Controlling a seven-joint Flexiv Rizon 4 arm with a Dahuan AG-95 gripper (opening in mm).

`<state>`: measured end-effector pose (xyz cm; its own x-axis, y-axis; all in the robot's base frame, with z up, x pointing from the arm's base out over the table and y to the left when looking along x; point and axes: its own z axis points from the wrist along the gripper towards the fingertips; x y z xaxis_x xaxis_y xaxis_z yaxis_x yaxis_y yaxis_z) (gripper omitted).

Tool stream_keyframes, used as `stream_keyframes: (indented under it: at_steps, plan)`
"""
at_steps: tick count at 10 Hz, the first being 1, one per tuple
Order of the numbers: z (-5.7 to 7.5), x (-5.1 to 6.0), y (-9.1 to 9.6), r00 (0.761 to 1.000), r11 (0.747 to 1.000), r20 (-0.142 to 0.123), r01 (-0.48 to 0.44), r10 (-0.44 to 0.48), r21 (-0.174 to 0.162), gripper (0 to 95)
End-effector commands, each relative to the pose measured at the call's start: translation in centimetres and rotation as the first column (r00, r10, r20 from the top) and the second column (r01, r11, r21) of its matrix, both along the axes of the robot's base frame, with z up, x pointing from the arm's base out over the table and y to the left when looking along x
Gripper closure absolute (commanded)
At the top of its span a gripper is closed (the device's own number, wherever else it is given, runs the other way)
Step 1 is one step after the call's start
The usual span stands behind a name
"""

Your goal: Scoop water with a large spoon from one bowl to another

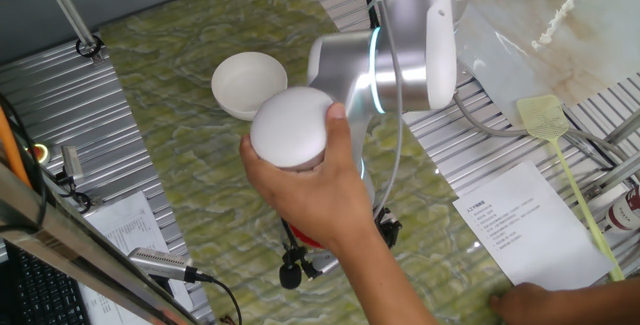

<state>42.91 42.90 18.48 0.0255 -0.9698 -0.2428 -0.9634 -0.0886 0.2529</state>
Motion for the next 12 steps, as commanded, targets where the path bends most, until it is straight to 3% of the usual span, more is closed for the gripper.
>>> stream_keyframes:
  at_steps: [1, 12]
  plan:
    - [-0.03, -0.06, 0.0, 1.0, 1.0, -0.002, -0.002, 0.002, 0.0, 95.0]
    - [-0.15, -0.06, 0.13, 0.999, 1.0, -0.044, -0.014, 0.014, -0.01, 95.0]
